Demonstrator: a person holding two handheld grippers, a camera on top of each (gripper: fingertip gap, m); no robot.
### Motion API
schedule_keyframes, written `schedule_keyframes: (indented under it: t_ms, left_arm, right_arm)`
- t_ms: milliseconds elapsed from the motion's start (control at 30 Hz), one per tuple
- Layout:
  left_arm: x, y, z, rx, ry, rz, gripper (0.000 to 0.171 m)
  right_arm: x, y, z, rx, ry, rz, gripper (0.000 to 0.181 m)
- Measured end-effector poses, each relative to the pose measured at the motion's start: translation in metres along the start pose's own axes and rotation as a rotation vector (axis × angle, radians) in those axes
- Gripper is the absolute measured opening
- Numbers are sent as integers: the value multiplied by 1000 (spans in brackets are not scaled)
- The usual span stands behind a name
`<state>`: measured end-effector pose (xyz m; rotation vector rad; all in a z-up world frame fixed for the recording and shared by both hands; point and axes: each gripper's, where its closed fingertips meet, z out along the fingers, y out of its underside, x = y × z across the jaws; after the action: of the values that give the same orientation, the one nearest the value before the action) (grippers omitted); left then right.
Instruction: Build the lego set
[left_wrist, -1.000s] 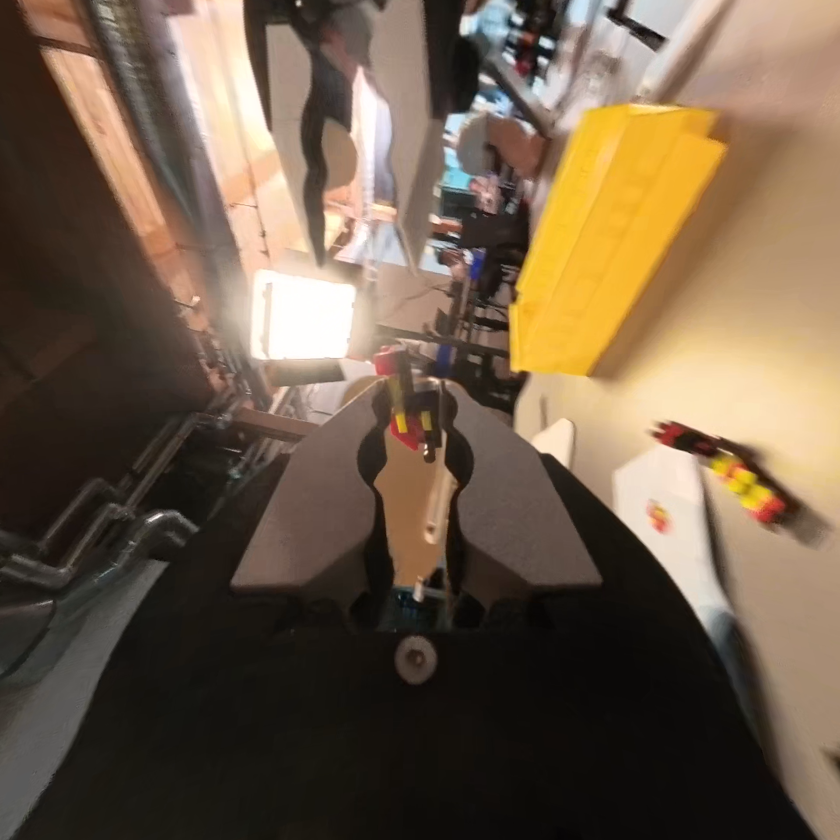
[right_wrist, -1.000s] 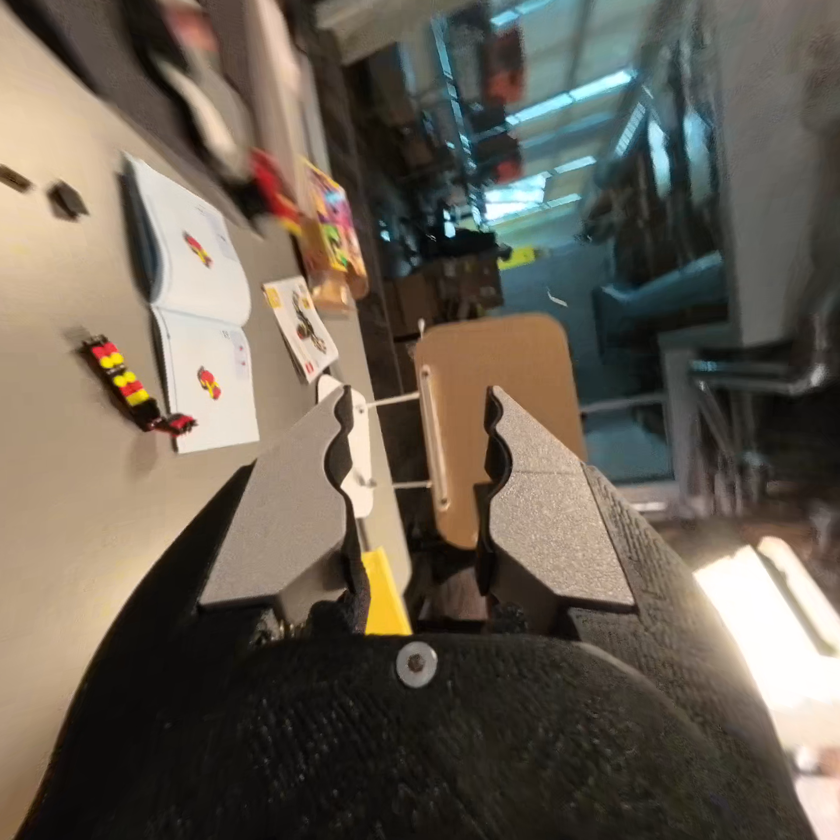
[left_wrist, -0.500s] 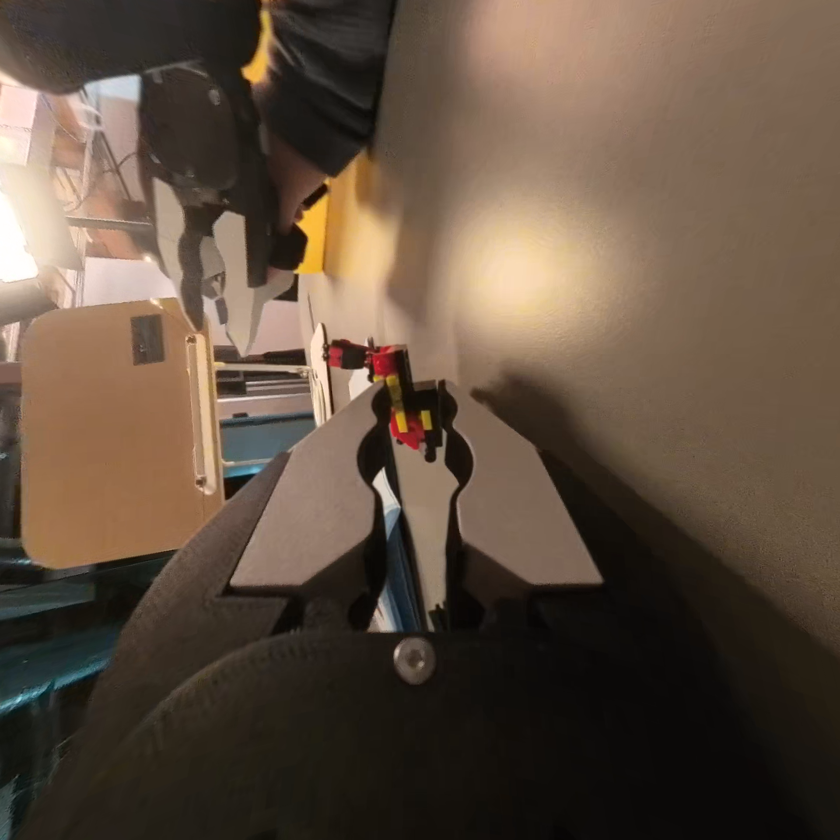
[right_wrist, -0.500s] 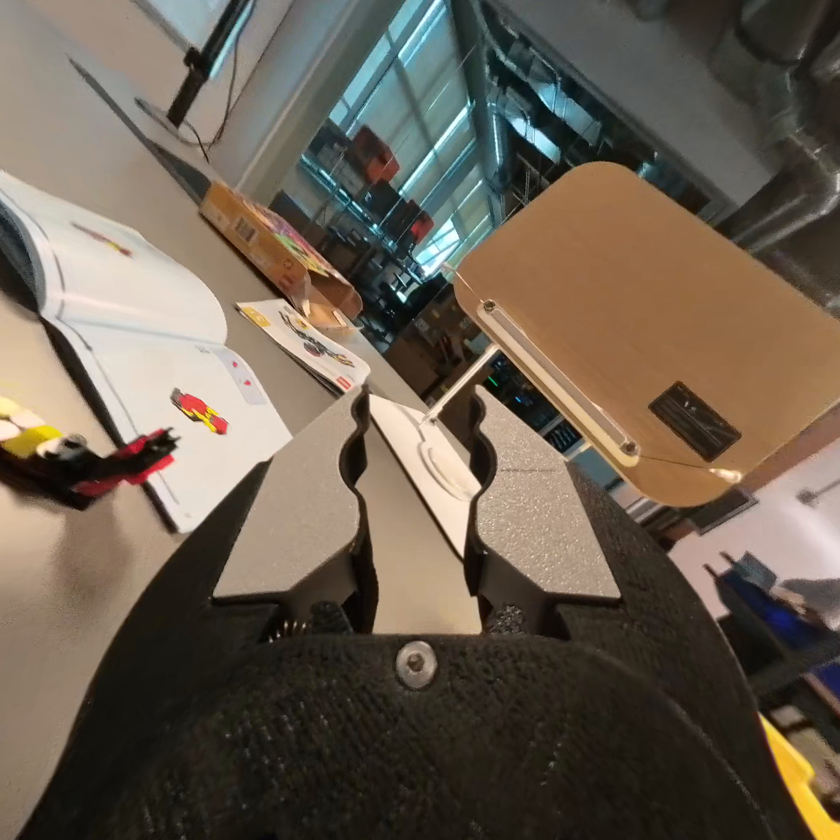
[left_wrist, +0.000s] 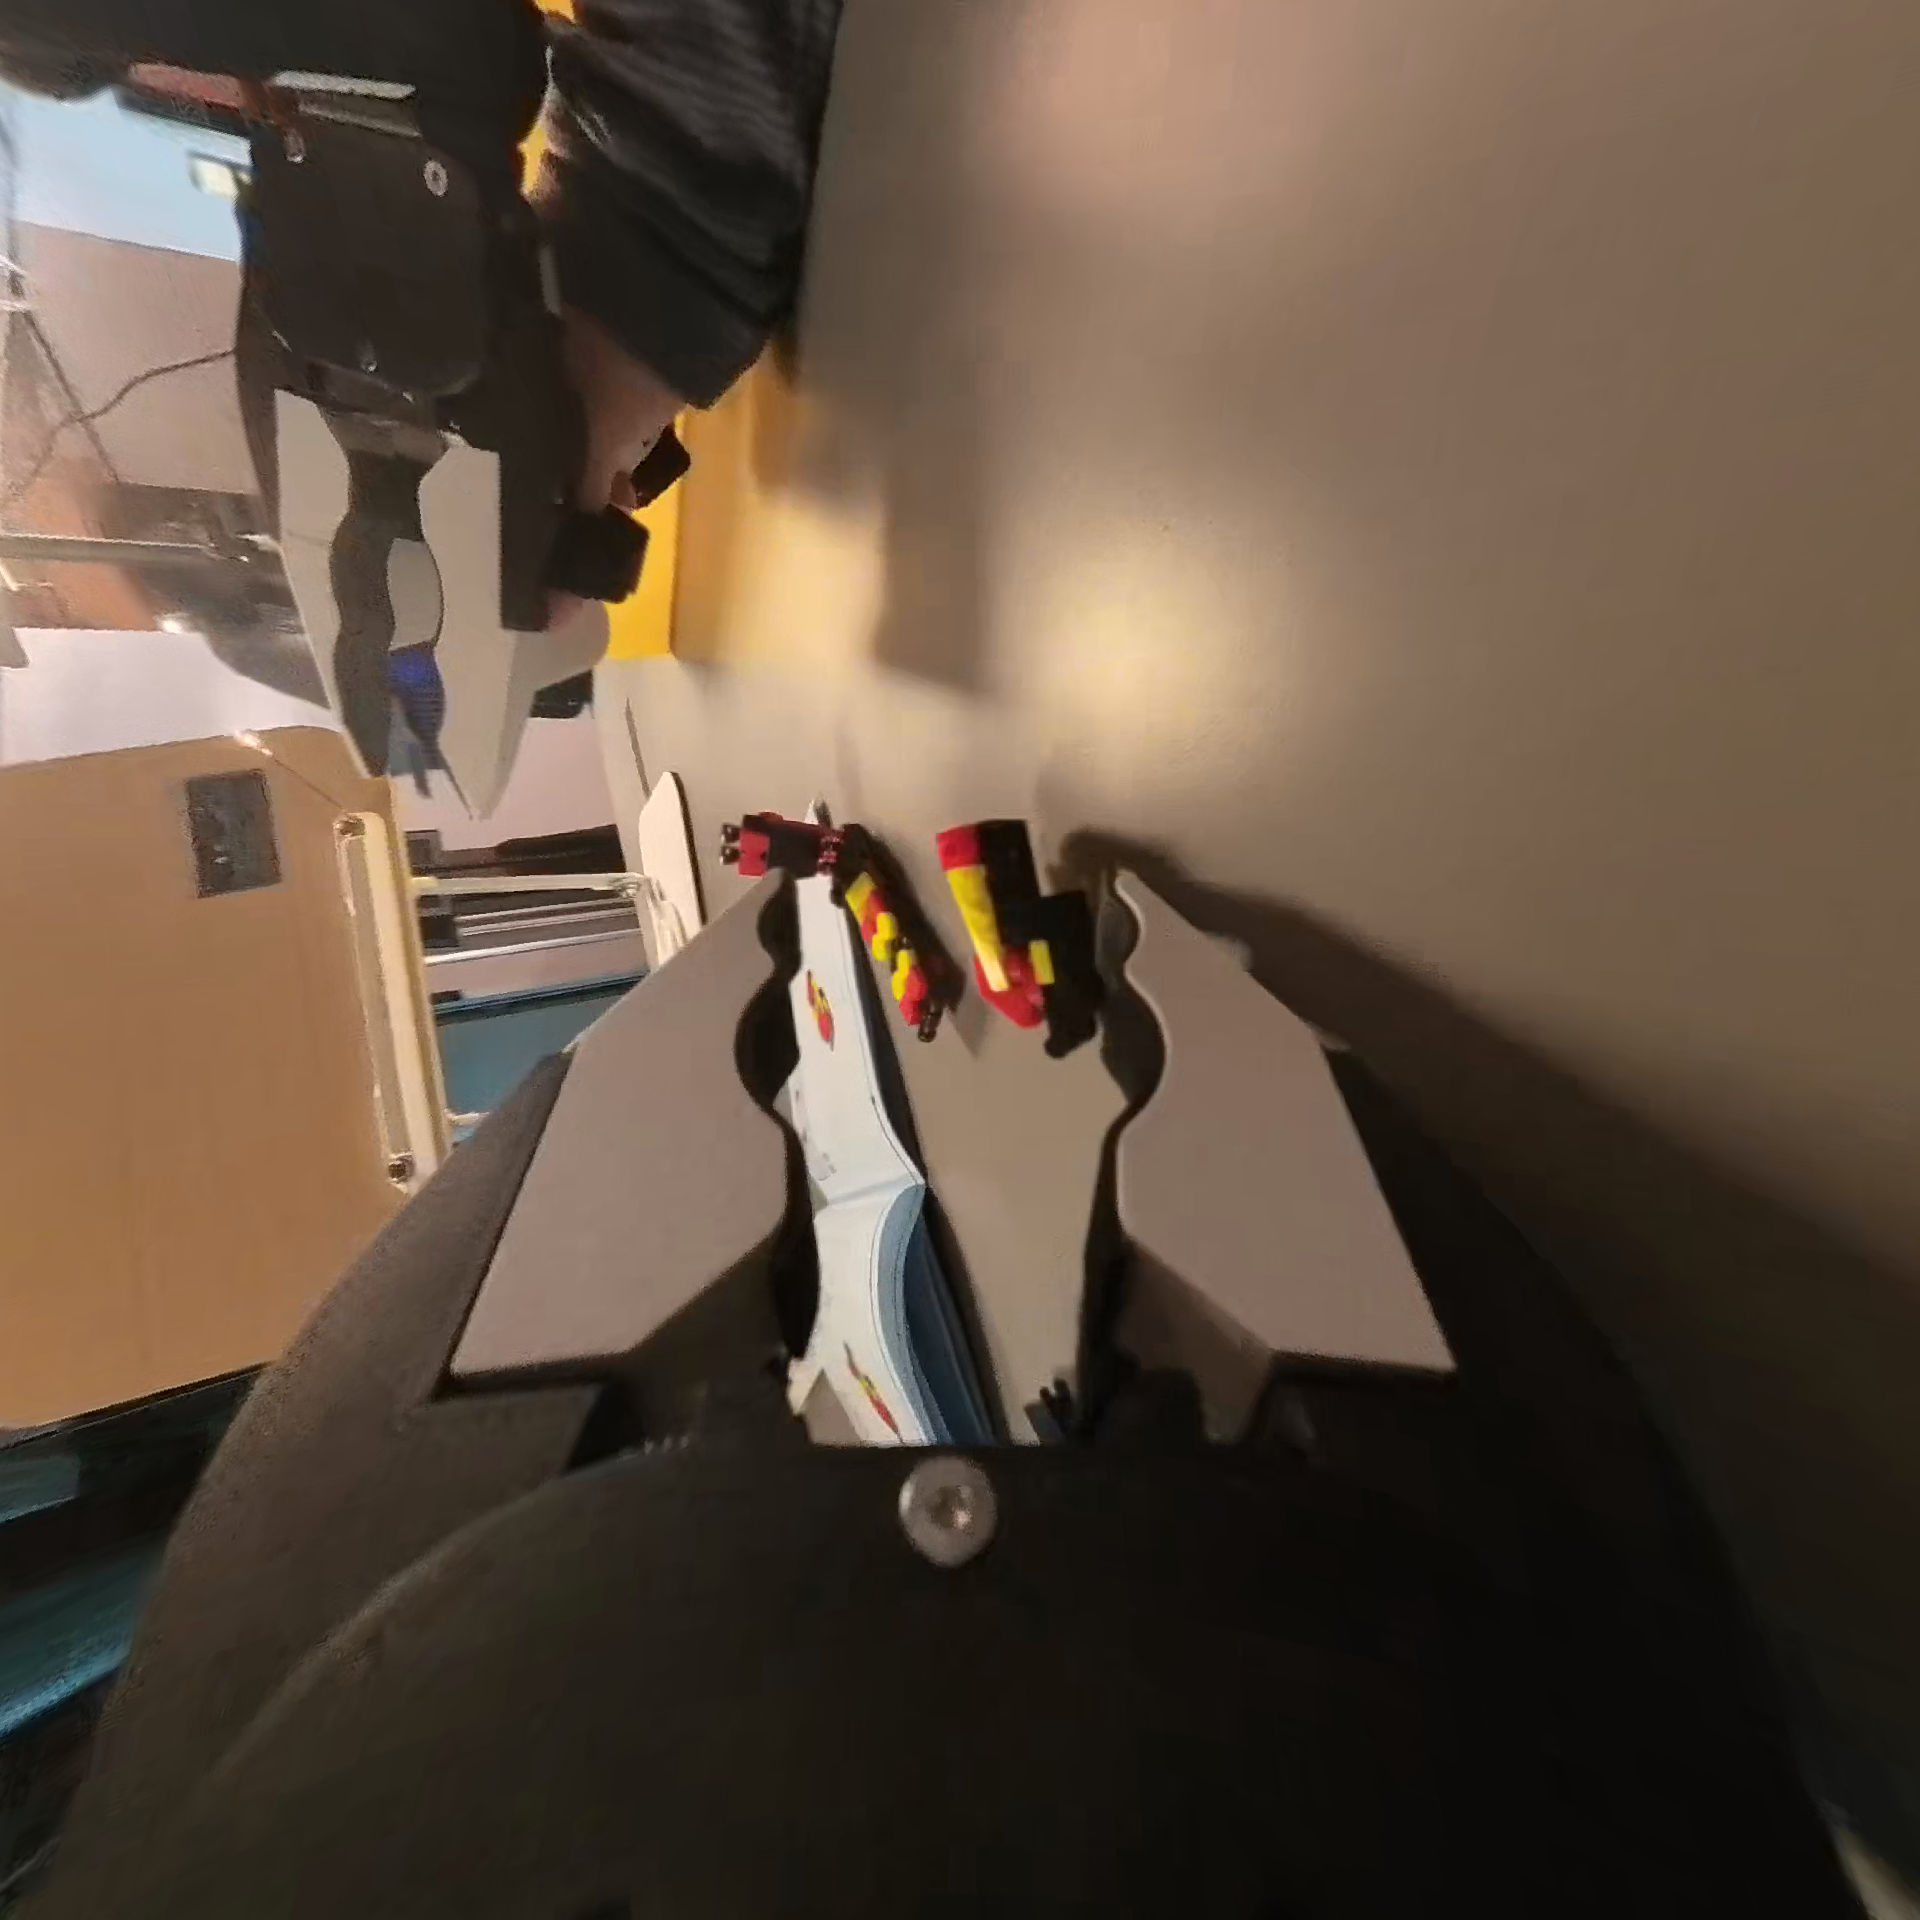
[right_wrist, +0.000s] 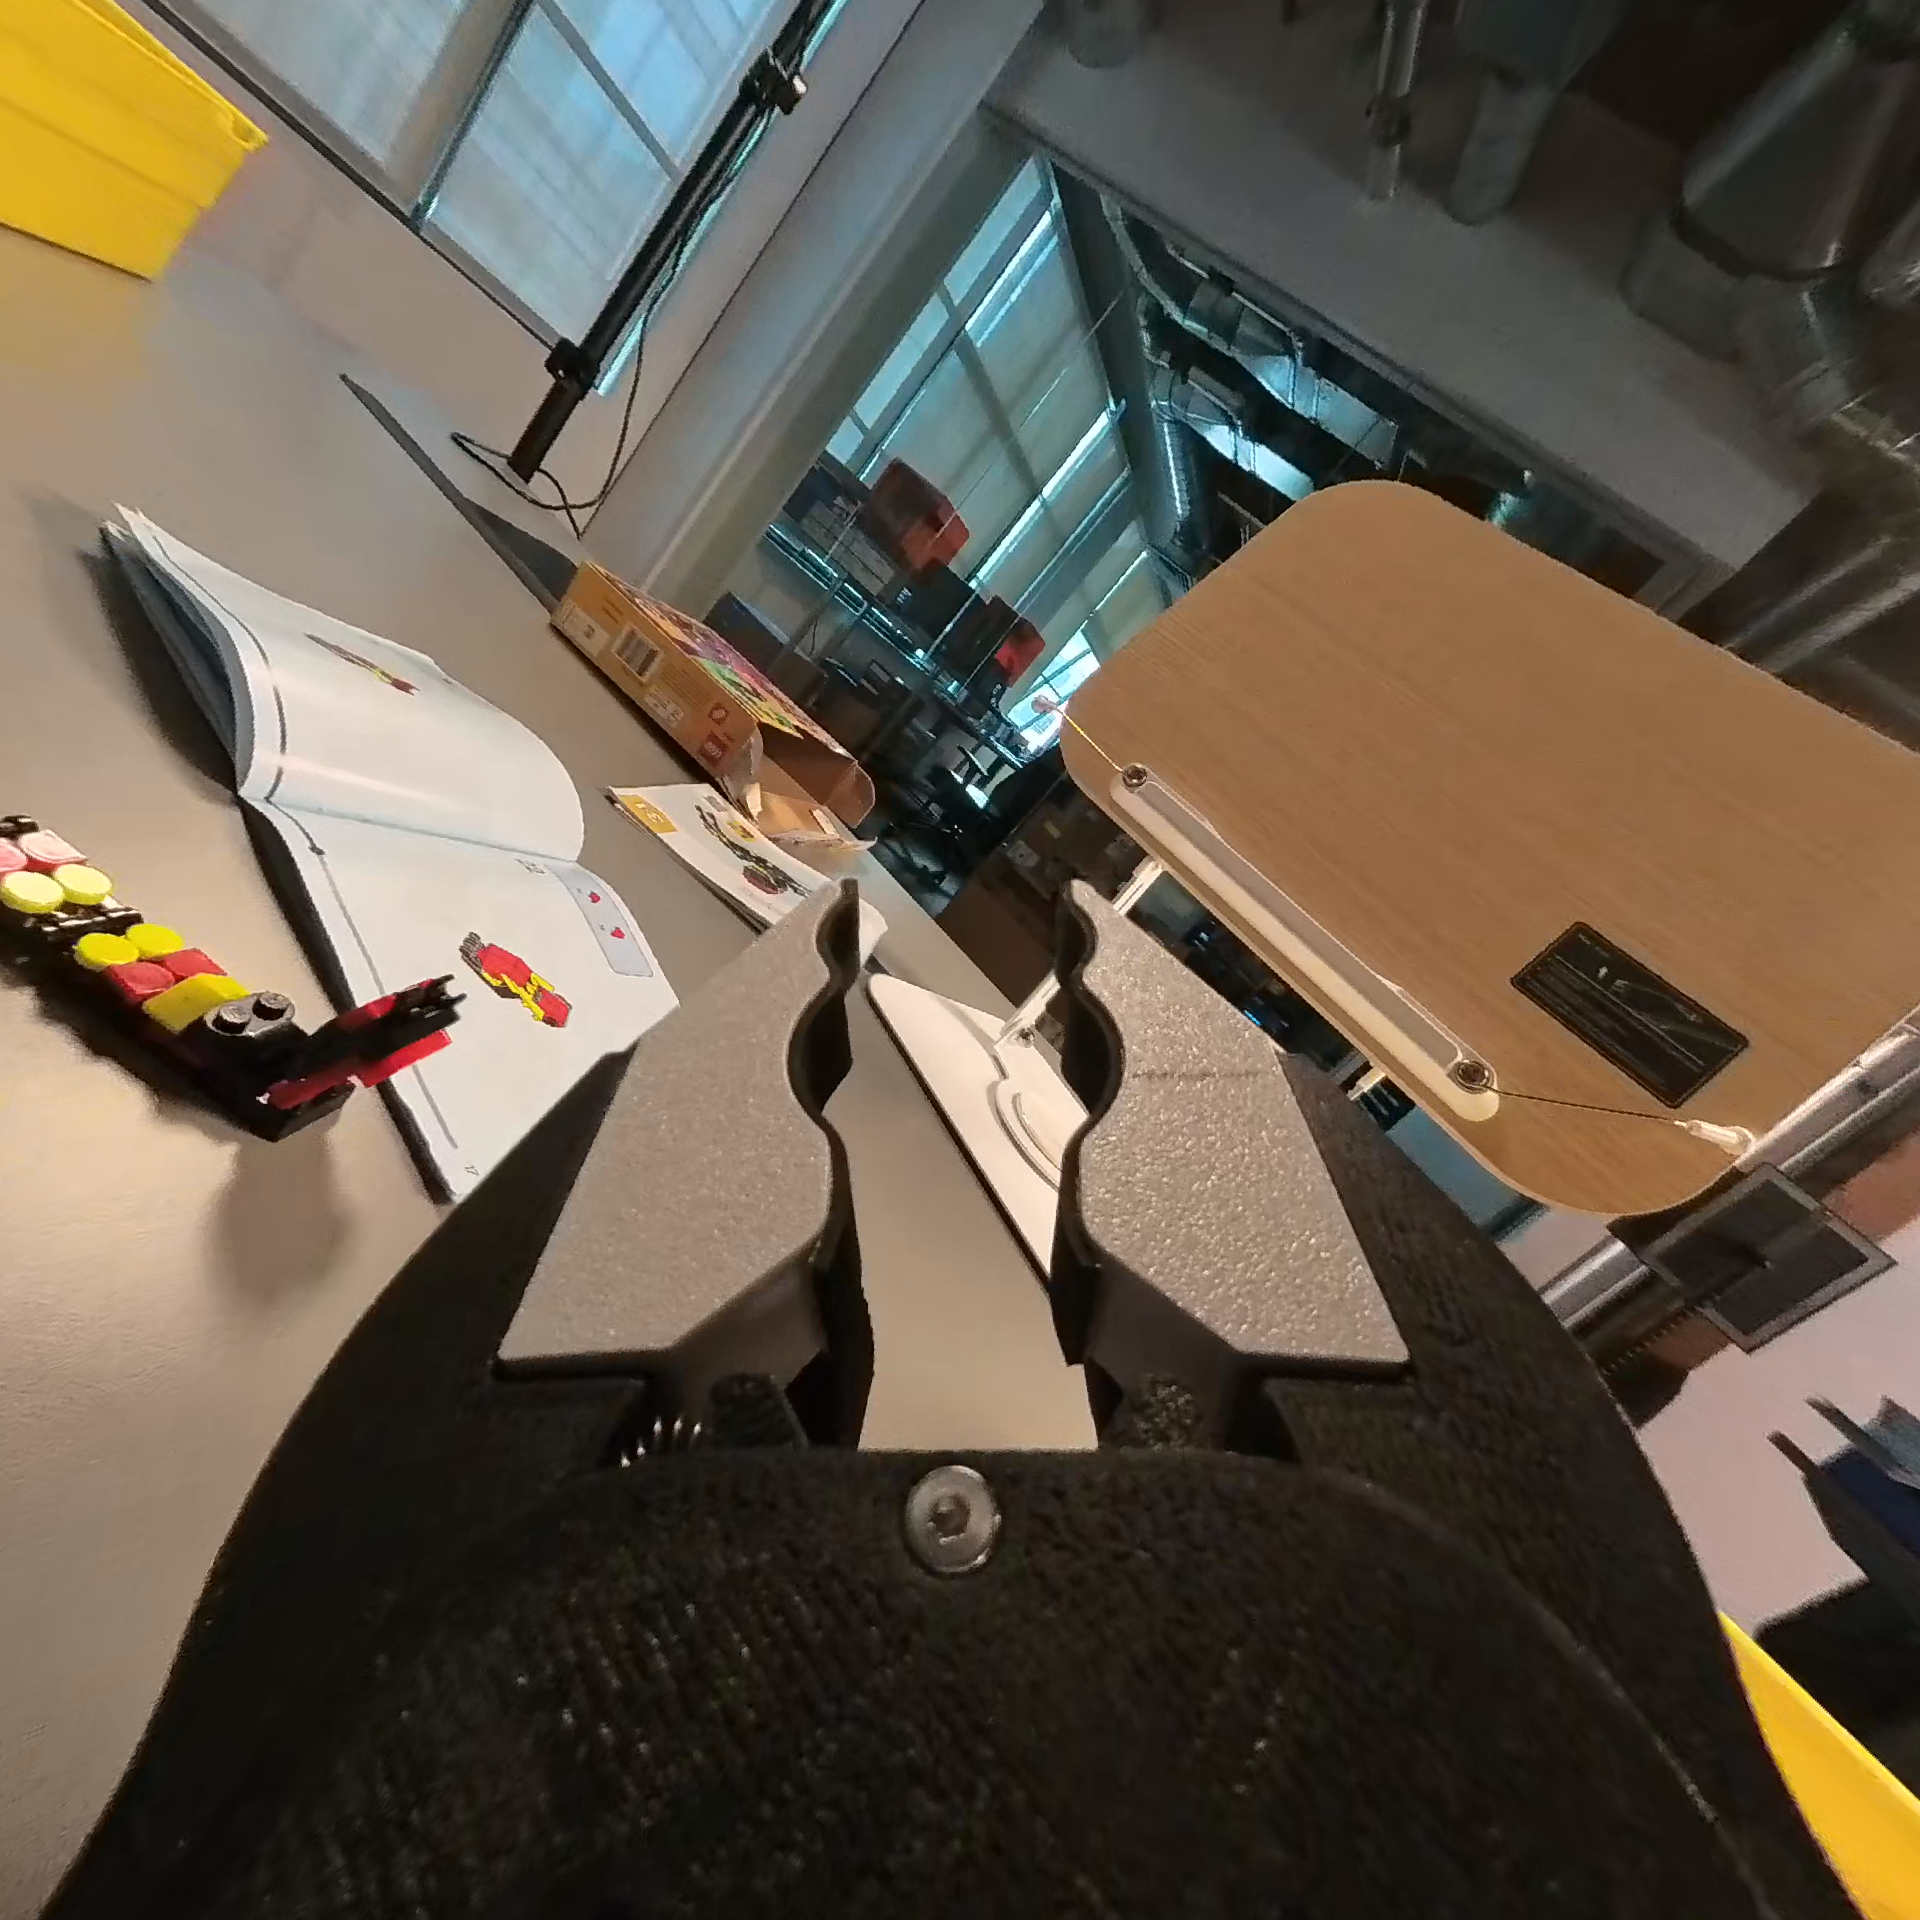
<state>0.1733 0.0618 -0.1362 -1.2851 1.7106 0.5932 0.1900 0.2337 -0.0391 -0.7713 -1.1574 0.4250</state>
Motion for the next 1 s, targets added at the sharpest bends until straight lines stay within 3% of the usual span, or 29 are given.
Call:
schedule_keyframes:
  t_ms: [167, 333, 467, 700, 867, 1000]
  left_arm:
    - [5, 3, -10, -3, 60, -123, 60]
    - [15, 3, -20, 46, 195, -414, 53]
    - [15, 21, -13, -37, 167, -484, 47]
    - [21, 2, -12, 25, 310, -523, 46]
    - [34, -28, -27, 125, 439, -576, 41]
    - [10, -30, -31, 227, 353, -758, 51]
  right_arm:
    - [-1, -1, 0, 3, 1, 6, 36]
    - [3, 2, 3, -1, 15, 39, 36]
    - [4, 4, 7, -7, 20, 61, 36]
    - [6, 7, 9, -13, 24, 94, 36]
    - [7, 8, 9, -16, 26, 102, 36]
    - [5, 7, 8, -11, 16, 100, 35]
